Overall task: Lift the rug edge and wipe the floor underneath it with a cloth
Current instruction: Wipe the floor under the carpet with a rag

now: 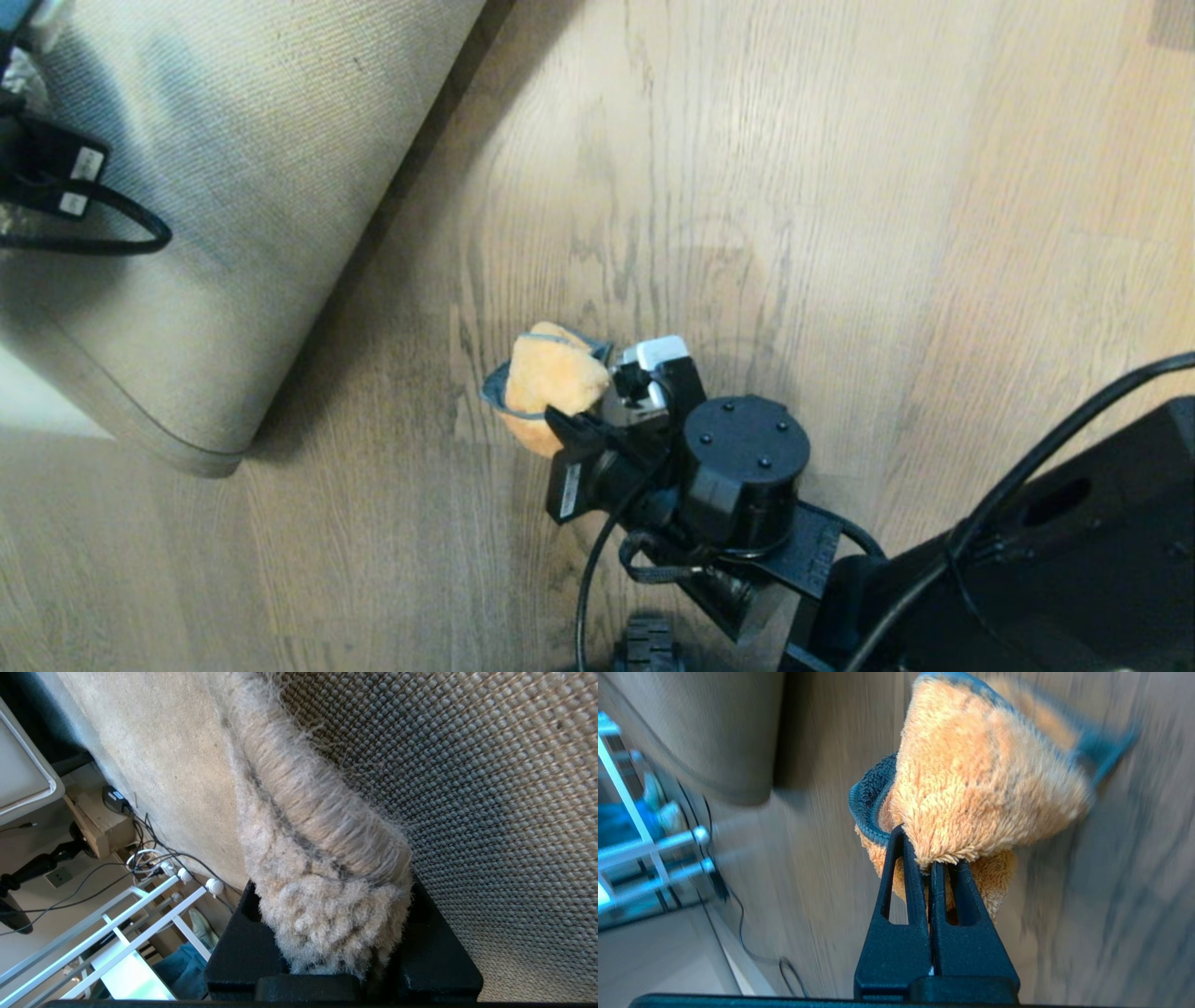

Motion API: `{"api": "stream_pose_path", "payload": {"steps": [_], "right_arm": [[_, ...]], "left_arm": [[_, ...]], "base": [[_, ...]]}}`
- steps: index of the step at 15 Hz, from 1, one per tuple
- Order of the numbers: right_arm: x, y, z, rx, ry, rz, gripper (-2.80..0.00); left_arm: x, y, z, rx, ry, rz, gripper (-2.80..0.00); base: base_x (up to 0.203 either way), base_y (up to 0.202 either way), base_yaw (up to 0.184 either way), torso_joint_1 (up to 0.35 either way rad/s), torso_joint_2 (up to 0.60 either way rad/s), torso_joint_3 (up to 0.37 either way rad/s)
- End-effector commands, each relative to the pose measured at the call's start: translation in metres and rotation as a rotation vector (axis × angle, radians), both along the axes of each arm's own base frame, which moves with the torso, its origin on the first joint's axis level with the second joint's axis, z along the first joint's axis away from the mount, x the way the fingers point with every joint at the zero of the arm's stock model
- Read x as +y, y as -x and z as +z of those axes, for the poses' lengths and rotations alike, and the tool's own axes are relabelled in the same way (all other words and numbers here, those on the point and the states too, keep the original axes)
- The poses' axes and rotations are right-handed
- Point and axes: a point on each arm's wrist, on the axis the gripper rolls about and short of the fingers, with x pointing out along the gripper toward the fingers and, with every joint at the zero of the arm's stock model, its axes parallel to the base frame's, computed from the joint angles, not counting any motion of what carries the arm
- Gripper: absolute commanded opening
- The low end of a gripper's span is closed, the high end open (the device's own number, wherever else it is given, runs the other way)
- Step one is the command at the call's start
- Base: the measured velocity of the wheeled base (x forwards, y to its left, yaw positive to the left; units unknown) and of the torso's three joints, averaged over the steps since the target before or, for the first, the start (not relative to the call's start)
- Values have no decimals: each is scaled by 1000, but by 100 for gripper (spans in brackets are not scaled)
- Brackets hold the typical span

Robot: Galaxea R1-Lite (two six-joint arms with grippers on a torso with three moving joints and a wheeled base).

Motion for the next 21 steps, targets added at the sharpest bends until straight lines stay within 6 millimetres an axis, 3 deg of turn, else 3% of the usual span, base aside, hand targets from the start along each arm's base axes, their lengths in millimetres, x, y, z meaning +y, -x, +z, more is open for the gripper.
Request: {"api": "stream_pose_path", "payload": {"steps": [1,8,13,21], "right_arm": [[-7,3,-16,23,32,-6,-280],[-38,-38,-14,16,21,-147,-280],[-52,-54,17,-45,-51,-202,-280],[-83,-64,47,-100,-109,-283,-280]], "left_arm": [[0,-1,-1,5,-2,5,-280],[0,-1,-3,11,-3,5,-280],[-1,-2,-4,14,-2,1,-280],[-4,-4,-8,13,8,4,-280]], "base": [[0,0,0,0,0,0],[0,0,0,0,0,0],[0,0,0,0,0,0],[0,0,0,0,0,0]]}}
